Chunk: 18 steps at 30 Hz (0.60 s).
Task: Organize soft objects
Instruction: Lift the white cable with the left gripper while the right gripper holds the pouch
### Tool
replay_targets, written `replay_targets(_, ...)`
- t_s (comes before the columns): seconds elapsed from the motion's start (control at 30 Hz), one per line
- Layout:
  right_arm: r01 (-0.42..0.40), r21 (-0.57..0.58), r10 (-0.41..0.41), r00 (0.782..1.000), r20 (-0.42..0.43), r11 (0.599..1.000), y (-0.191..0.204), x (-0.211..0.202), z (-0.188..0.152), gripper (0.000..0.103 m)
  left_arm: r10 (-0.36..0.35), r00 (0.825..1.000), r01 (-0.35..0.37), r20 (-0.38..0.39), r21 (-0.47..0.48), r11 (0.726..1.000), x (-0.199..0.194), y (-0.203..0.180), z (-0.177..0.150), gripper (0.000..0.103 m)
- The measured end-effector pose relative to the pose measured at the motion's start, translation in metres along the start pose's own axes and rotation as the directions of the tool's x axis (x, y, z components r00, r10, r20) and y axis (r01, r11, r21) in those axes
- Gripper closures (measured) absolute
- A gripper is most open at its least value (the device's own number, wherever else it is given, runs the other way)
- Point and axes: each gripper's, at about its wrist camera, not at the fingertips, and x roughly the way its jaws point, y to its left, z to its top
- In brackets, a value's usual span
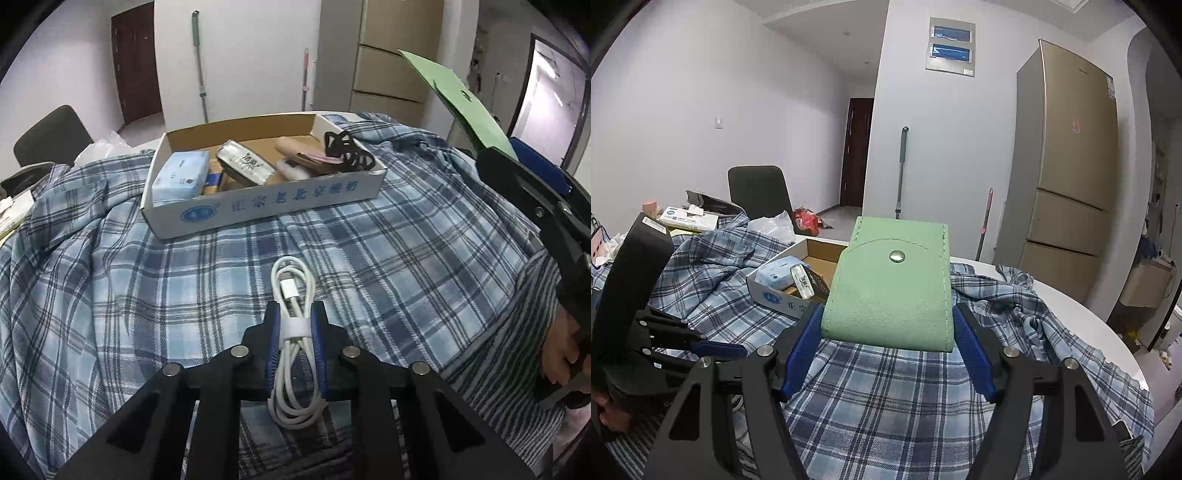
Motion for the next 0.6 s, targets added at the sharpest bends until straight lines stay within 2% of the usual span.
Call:
replay_targets(0.07,0.000,-0.005,0.000,1.000,0.003,1.000,0.001,0.000,0.001,0.034,0.009,1.000,-0.009,0.002,0.006,1.000,-0.001,-0.001,0.000,0.085)
replay_targets(0.1,-0.001,-0.007,0.001,1.000,0.004,1.000,0.001,0.000,0.001,0.034,0.011,1.000,-0.011,-0.008,0.009,1.000,0.001,-0.002,0.000,0.081)
replay_targets(0.17,-0.002,-0.006,0.002,1.000,0.003,1.000,0.000,0.000,0.001,0.034,0.015,0.999,-0.015,-0.033,0.012,1.000,0.006,-0.002,-0.002,0.061)
replay_targets(0.2,-0.003,-0.005,0.003,1.000,0.002,1.000,0.000,0.000,0.001,0.034,0.020,0.999,-0.020,-0.042,0.010,1.000,0.007,-0.002,-0.002,0.044)
replay_targets(0.23,-0.004,-0.002,0.004,1.000,0.002,1.000,0.000,0.001,0.001,0.034,0.025,0.998,-0.025,-0.060,0.008,1.000,0.007,-0.002,-0.002,0.039)
replay_targets(0.27,-0.007,0.000,0.007,1.000,0.002,1.000,-0.001,0.001,0.001,0.034,0.033,0.996,-0.033,-0.083,-0.003,0.999,0.005,0.000,-0.004,0.038)
replay_targets(0.3,-0.010,0.000,0.010,1.000,0.002,1.000,-0.001,0.001,0.001,0.034,0.011,0.996,-0.013,-0.084,-0.022,1.000,-0.004,0.002,-0.007,0.034)
replay_targets(0.33,-0.012,-0.001,0.012,1.000,0.000,1.000,-0.001,0.001,0.001,0.034,-0.018,0.998,0.016,-0.066,-0.027,1.000,-0.014,0.003,-0.010,0.030)
replay_targets(0.37,-0.013,-0.002,0.013,1.000,-0.003,1.000,-0.001,0.002,0.001,0.034,-0.016,0.998,0.015,-0.054,-0.019,1.000,-0.022,0.004,-0.013,0.030)
replay_targets(0.43,-0.015,-0.006,0.015,1.000,-0.008,1.000,0.000,0.003,0.001,0.034,0.032,0.999,-0.031,-0.028,0.017,0.999,-0.034,0.001,-0.018,0.030)
replay_targets(0.6,-0.016,0.003,0.016,1.000,0.006,1.000,-0.001,0.000,0.001,0.034,0.018,0.999,-0.014,-0.032,0.132,0.991,-0.035,-0.015,-0.023,0.030)
